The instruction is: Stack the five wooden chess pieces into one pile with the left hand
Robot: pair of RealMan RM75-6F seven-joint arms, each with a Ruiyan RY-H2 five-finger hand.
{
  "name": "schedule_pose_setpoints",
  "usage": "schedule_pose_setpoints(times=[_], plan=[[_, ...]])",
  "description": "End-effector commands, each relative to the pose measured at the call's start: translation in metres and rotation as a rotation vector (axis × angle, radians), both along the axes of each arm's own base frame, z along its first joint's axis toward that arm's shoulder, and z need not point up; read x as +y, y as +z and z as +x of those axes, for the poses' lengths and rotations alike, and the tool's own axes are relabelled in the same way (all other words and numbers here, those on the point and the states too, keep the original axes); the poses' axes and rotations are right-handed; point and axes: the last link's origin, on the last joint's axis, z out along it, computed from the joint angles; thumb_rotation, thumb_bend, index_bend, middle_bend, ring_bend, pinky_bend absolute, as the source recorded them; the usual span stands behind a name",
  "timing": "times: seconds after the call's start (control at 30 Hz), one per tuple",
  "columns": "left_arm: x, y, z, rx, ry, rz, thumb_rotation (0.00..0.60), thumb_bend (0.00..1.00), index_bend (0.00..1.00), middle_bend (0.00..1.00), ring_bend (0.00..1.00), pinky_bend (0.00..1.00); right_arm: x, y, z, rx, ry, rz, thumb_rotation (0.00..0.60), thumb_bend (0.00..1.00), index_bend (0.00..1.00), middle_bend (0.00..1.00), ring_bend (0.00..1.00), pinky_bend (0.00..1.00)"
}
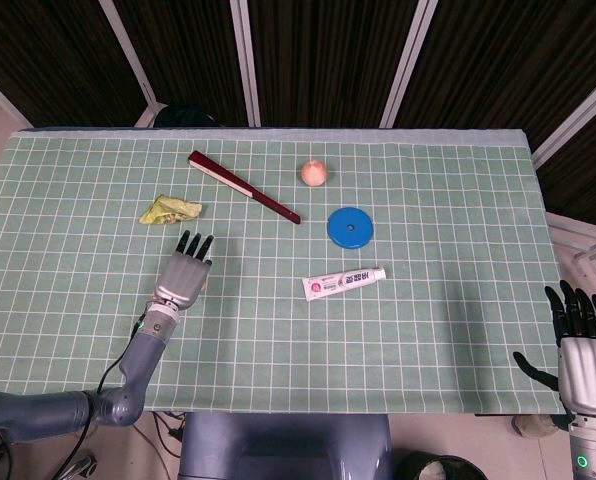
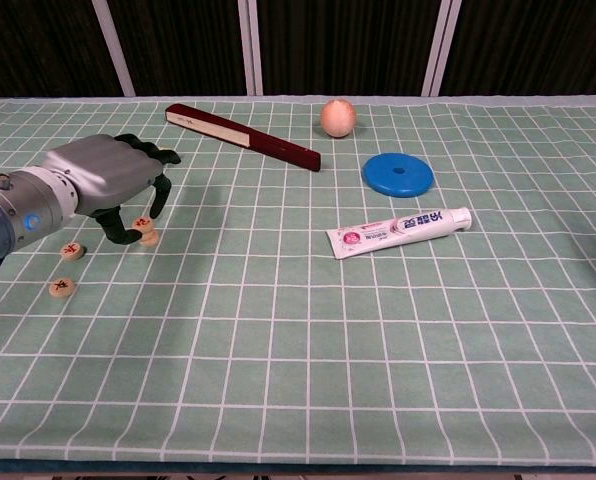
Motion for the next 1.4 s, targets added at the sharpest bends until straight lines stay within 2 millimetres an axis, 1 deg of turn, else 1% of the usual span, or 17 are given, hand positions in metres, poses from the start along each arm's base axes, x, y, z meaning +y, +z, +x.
schedule_pose_setpoints(times=[0.03, 0.4, 0.57, 0.6, 0.7, 0.77, 0.8, 0.97, 1.1, 1.2, 1.4], plan=[[0.000, 0.000, 0.000, 0.001, 0.000, -0.001, 0.600, 0.30, 0.45, 0.00, 0.00, 0.00, 0.000, 0.000, 0.000, 0.000, 0.000, 0.000, 0.600, 0.23, 0.05, 0.01, 0.00, 0.00], [-0.002, 0.000, 0.002, 0.001, -0.011, -0.001, 0.600, 0.30, 0.45, 0.00, 0.00, 0.00, 0.000, 0.000, 0.000, -0.001, 0.001, -0.002, 0.600, 0.23, 0.05, 0.01, 0.00, 0.00], [-0.002, 0.007, 0.001, 0.001, -0.018, 0.015, 0.600, 0.30, 0.44, 0.00, 0.00, 0.00, 0.000, 0.000, 0.000, -0.001, 0.001, -0.002, 0.600, 0.23, 0.05, 0.01, 0.00, 0.00], [-0.001, 0.015, -0.001, -0.010, -0.020, 0.040, 0.600, 0.30, 0.43, 0.00, 0.00, 0.00, 0.000, 0.000, 0.000, -0.002, 0.001, -0.004, 0.600, 0.23, 0.05, 0.01, 0.00, 0.00], [-0.005, 0.023, -0.005, -0.030, -0.025, 0.049, 0.600, 0.30, 0.42, 0.00, 0.00, 0.00, 0.000, 0.000, 0.000, -0.002, 0.002, -0.006, 0.600, 0.23, 0.05, 0.01, 0.00, 0.00], [-0.008, 0.028, -0.010, -0.044, -0.023, 0.050, 0.600, 0.30, 0.42, 0.00, 0.00, 0.00, 0.000, 0.000, 0.000, -0.002, 0.002, -0.006, 0.600, 0.23, 0.05, 0.01, 0.00, 0.00], [-0.012, 0.032, -0.017, -0.056, -0.016, 0.049, 0.600, 0.30, 0.41, 0.00, 0.00, 0.00, 0.000, 0.000, 0.000, -0.002, 0.001, -0.005, 0.600, 0.23, 0.05, 0.01, 0.00, 0.00], [-0.020, 0.040, -0.040, -0.085, 0.023, 0.039, 0.600, 0.28, 0.42, 0.00, 0.00, 0.00, 0.000, 0.001, 0.000, -0.001, 0.002, -0.009, 0.600, 0.23, 0.05, 0.01, 0.00, 0.00], [-0.020, 0.043, -0.059, -0.137, 0.093, 0.017, 0.600, 0.28, 0.43, 0.00, 0.00, 0.00, 0.000, 0.000, 0.001, -0.001, 0.001, -0.009, 0.600, 0.23, 0.05, 0.01, 0.00, 0.00], [-0.020, 0.042, -0.074, -0.124, 0.113, 0.006, 0.600, 0.28, 0.43, 0.00, 0.00, 0.00, 0.000, 0.000, 0.001, 0.000, 0.004, -0.010, 0.600, 0.23, 0.05, 0.01, 0.00, 0.00], [-0.021, 0.037, -0.080, -0.119, 0.101, -0.005, 0.600, 0.28, 0.44, 0.00, 0.00, 0.00, 0.000, 0.000, 0.001, 0.002, 0.002, -0.009, 0.600, 0.23, 0.05, 0.01, 0.00, 0.00]])
